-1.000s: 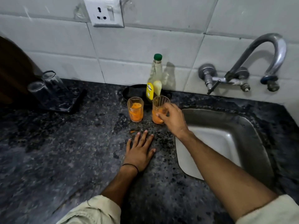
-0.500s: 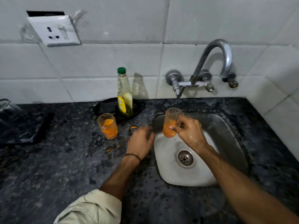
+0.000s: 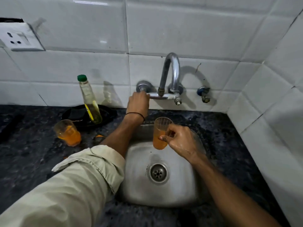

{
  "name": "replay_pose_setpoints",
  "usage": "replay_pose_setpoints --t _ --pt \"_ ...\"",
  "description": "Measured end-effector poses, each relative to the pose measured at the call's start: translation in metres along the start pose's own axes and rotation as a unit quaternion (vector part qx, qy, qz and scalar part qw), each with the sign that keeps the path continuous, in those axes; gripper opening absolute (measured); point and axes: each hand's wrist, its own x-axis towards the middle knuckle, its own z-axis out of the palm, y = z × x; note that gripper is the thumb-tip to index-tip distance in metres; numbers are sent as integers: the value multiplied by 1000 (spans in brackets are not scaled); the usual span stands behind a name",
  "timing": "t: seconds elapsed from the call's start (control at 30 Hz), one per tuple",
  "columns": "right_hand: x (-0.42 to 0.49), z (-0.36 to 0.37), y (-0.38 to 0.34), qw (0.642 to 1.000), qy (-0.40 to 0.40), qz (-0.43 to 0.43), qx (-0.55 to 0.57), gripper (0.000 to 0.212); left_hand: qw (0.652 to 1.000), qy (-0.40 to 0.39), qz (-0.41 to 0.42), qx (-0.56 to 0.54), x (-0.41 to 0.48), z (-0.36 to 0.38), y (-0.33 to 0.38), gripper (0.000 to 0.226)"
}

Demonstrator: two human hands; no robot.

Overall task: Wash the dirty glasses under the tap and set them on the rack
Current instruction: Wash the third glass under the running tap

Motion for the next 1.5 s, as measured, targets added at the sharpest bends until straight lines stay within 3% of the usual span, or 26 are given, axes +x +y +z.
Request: replay_pose_setpoints --t 0.07,0.13,0.23,0.3,0.43,0.53,0.57,0.67,0.77,0.83,0.93,1.0,1.03,1.1,1.13,1.2,1.23,1.27,1.3,1.4,1.43,1.5 --pt "-2 -12 4 1000 -24 -17 -1 26 999 18 -34 -30 -4 -2 4 29" --pt "-4 -20 8 998 -42 -44 -1 26 982 42 -112 -143 -7 -8 3 36" --pt "-4 -26 13 996 -64 -65 12 27 927 40 -188 -323 -8 -1 -14 48" --pt "0 -25 19 995 -67 -74 29 29 864 -1 -204 -461 -22 9 -16 57" --pt "15 -18 32 985 -86 -91 119 26 801 -156 -114 -567 -88 45 -1 72" --pt "27 -31 34 969 -148 -97 170 19 708 -243 -64 -660 -128 67 3 89" --pt "28 -35 34 962 -179 -101 181 18 694 -247 -59 -673 -132 71 4 92" --pt "29 -33 34 939 -236 -110 224 24 712 -216 -53 -666 -129 70 16 71" --pt "24 -14 23 979 -87 -169 68 31 738 -129 -75 -658 -126 65 35 55" --pt "19 -3 8 979 7 -200 -28 30 772 -59 -111 -623 -127 65 48 49" --pt "25 4 -6 995 -58 -66 -55 36 857 7 -152 -492 -134 72 61 53" --pt "33 7 -8 994 -103 24 -10 44 878 15 -153 -453 -135 77 63 58" --pt "36 5 -8 994 -105 23 0 45 874 2 -144 -463 -135 78 63 58" --pt "38 -8 -7 993 -113 -29 4 47 827 -80 -115 -544 -130 76 59 59" --pt "39 -14 -4 989 -133 -63 19 47 775 -143 -97 -608 -127 71 56 56" --pt "38 -25 -1 974 -178 -116 80 44 634 -257 -69 -726 -124 61 45 45" --pt "37 -27 1 969 -183 -127 109 45 594 -287 -59 -749 -123 57 41 39" --pt "36 -26 2 968 -175 -123 128 47 598 -292 -55 -744 -122 55 40 34" --pt "36 -24 1 974 -155 -107 128 49 635 -273 -60 -720 -119 55 42 31" --pt "34 -11 -6 995 -82 -16 50 53 827 -109 -118 -539 -115 63 63 40" --pt "34 -5 -8 997 -71 13 24 53 869 -38 -139 -474 -115 66 69 39" --pt "37 0 -12 997 -67 24 1 52 886 23 -149 -439 -115 71 74 37"
